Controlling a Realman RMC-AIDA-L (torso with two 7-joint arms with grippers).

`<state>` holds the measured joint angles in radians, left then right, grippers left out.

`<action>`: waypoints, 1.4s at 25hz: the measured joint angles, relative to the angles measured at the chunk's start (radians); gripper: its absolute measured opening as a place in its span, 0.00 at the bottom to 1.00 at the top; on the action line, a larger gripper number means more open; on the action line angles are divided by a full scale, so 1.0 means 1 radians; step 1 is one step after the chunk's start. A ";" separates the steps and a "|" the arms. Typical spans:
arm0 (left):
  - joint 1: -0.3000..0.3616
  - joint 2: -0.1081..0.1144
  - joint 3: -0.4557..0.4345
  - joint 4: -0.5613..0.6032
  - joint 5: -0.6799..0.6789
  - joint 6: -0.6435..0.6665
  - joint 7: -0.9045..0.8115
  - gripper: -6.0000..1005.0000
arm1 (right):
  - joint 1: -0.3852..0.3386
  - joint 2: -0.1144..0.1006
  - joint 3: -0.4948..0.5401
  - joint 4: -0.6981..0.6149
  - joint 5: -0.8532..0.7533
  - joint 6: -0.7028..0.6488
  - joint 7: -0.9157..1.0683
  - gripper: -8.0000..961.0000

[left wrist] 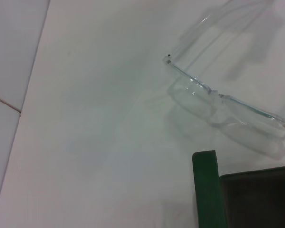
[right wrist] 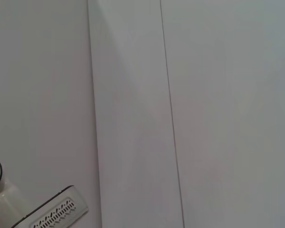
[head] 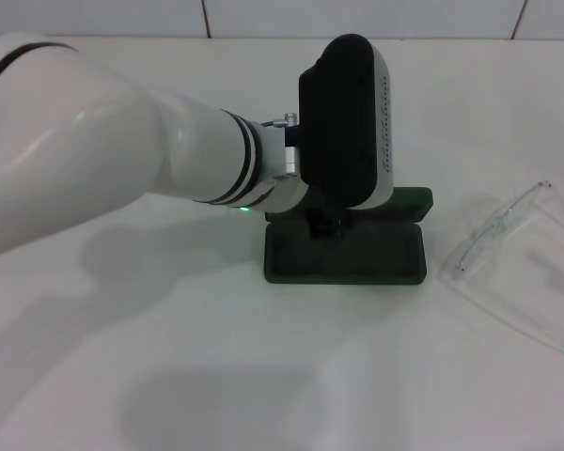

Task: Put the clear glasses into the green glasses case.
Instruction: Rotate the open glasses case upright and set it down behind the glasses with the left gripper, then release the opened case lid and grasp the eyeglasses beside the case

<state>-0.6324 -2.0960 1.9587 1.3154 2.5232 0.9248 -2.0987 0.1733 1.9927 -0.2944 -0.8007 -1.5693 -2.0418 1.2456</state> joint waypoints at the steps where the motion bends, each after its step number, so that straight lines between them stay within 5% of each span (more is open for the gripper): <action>1: 0.001 0.000 0.000 0.001 0.000 0.000 -0.001 0.24 | 0.000 0.000 0.000 0.000 0.000 0.000 0.000 0.90; 8: 0.004 -0.001 0.000 0.010 0.000 -0.009 -0.002 0.29 | 0.000 0.000 0.000 0.000 -0.004 0.000 0.000 0.90; 13: 0.004 -0.001 0.000 0.025 0.000 -0.006 -0.005 0.43 | -0.001 -0.001 0.000 0.000 -0.005 0.000 0.000 0.90; 20: 0.015 0.002 -0.037 0.098 -0.008 0.081 -0.048 0.43 | 0.010 -0.016 0.000 -0.012 -0.050 0.030 0.004 0.89; 29: 0.156 0.003 -0.139 0.338 -0.067 0.295 -0.054 0.42 | 0.082 -0.046 -0.014 -0.080 -0.161 0.059 0.099 0.89; 32: 0.218 0.005 -0.204 0.421 -0.155 0.341 -0.039 0.42 | 0.115 -0.043 -0.015 -0.160 -0.274 0.090 0.157 0.89; 35: 0.270 0.006 -0.330 0.469 -0.333 0.416 0.005 0.42 | 0.153 -0.012 -0.025 -0.318 -0.440 0.122 0.242 0.90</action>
<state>-0.3621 -2.0900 1.6284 1.7842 2.1900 1.3413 -2.0936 0.3266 1.9808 -0.3189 -1.1184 -2.0089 -1.9194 1.4879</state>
